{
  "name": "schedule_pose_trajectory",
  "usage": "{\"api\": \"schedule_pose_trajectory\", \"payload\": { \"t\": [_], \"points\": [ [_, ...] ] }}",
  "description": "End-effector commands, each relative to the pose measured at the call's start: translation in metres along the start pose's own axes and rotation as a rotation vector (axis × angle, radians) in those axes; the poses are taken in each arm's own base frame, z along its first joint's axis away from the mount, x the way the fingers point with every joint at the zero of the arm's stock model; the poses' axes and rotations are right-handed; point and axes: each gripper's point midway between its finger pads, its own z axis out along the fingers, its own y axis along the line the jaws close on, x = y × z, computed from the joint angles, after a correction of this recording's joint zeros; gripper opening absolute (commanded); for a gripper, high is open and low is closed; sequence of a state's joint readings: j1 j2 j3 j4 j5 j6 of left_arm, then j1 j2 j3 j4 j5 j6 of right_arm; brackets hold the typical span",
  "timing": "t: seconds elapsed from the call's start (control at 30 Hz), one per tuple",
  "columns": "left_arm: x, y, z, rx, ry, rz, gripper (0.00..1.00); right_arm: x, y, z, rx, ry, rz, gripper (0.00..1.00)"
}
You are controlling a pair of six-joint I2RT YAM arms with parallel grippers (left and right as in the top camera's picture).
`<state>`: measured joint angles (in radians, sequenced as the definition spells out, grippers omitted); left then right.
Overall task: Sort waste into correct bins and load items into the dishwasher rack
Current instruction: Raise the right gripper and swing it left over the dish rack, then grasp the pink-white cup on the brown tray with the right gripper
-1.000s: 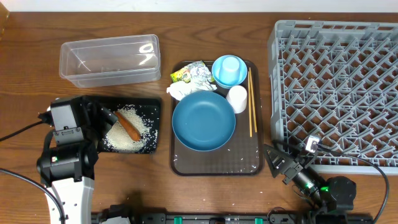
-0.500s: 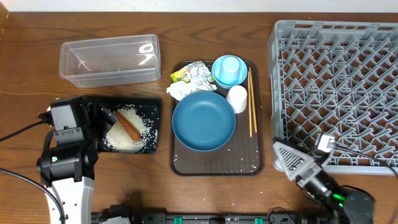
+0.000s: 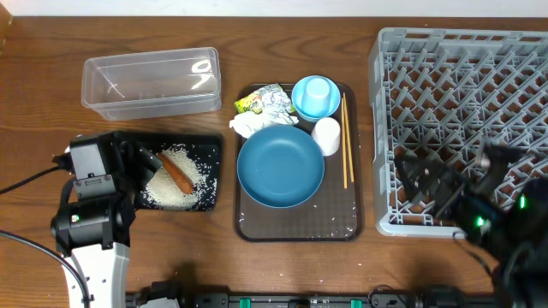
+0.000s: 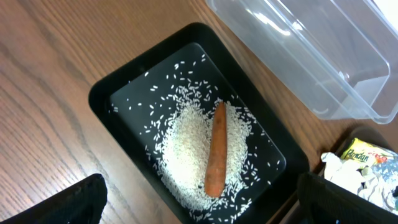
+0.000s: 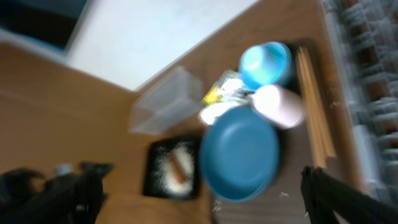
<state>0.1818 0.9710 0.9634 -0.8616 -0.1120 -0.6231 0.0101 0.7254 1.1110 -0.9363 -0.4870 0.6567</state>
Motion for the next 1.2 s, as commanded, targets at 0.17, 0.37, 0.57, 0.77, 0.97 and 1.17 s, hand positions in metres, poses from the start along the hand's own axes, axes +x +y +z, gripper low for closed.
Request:
{"api": "schedule_pose_trajectory", "payload": {
  "t": [0.17,0.37,0.57,0.77,0.97,1.17],
  "points": [
    [-0.002,0.004,0.0,-0.019,-0.011,0.011,0.99,-0.006,-0.016,0.041,0.322,0.188,-0.294,0.99],
    [-0.002,0.004,0.0,-0.019,-0.011,0.011,0.99,0.024,-0.018,0.099,0.491,0.314,-0.507,0.99],
    [-0.002,0.004,0.0,-0.019,-0.011,0.011,0.99,0.039,-0.015,0.165,0.533,0.314,-0.603,0.99],
    [-0.002,0.004,0.0,-0.019,-0.011,0.011,0.99,0.046,-0.025,0.224,0.536,0.309,-0.599,0.99],
    [-0.002,0.004,0.0,-0.019,-0.011,0.011,0.99,0.053,-0.041,0.27,0.54,0.3,-0.59,0.99],
    [-0.002,0.004,0.0,-0.019,-0.011,0.011,0.99,0.058,-0.077,0.288,0.638,0.33,-0.59,0.99]
  ]
}}
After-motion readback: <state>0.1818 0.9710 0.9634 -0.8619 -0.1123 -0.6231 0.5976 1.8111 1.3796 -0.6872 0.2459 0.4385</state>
